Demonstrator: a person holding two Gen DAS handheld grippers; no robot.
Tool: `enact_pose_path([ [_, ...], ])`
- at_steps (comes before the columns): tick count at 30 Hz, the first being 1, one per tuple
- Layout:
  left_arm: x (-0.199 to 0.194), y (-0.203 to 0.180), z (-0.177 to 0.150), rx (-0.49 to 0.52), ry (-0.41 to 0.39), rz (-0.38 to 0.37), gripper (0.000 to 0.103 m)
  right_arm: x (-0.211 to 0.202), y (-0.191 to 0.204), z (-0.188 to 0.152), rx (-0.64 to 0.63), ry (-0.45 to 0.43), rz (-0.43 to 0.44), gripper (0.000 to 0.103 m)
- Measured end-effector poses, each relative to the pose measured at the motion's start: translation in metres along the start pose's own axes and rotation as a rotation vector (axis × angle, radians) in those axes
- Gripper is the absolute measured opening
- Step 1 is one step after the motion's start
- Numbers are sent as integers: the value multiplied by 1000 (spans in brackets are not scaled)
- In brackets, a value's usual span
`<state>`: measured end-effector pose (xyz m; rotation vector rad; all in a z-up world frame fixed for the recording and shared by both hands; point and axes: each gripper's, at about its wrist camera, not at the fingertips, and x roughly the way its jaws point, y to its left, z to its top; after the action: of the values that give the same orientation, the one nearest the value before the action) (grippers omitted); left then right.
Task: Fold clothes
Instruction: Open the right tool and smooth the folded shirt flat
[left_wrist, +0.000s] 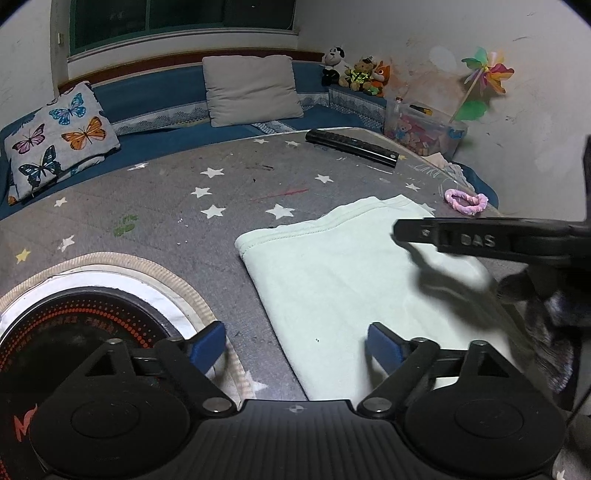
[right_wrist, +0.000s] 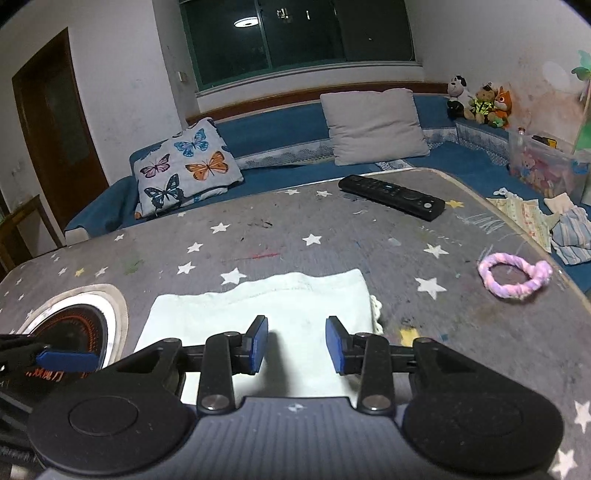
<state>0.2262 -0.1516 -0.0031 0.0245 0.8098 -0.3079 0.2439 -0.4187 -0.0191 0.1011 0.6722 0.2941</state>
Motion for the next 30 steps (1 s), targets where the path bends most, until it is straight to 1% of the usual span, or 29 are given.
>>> enact_pose_path([
  [5,-1,1,-1,-4,1,-3,98,16,6,3,-25,29,-15,35],
  [9,-6,1,-3,-9,-5,-6,103,16,10,2,-58,34,-30,35],
  [14,-14,0,-7,-20,-9,0,103,-1,15,-1,-76,31,-15,35],
  [17,-19,-2,-10,-25,-10,5,103,-13,19,-8,-94,38,-7,35],
  [21,-27,-2,-16,-31,-17,10,103,-27,23,-23,-112,54,-7,35],
  [27,-40,-2,-25,-38,-25,14,103,-56,35,-43,-165,40,-12,35],
  [30,-46,-2,-32,-38,-27,23,103,-68,41,-55,-202,42,-30,35],
])
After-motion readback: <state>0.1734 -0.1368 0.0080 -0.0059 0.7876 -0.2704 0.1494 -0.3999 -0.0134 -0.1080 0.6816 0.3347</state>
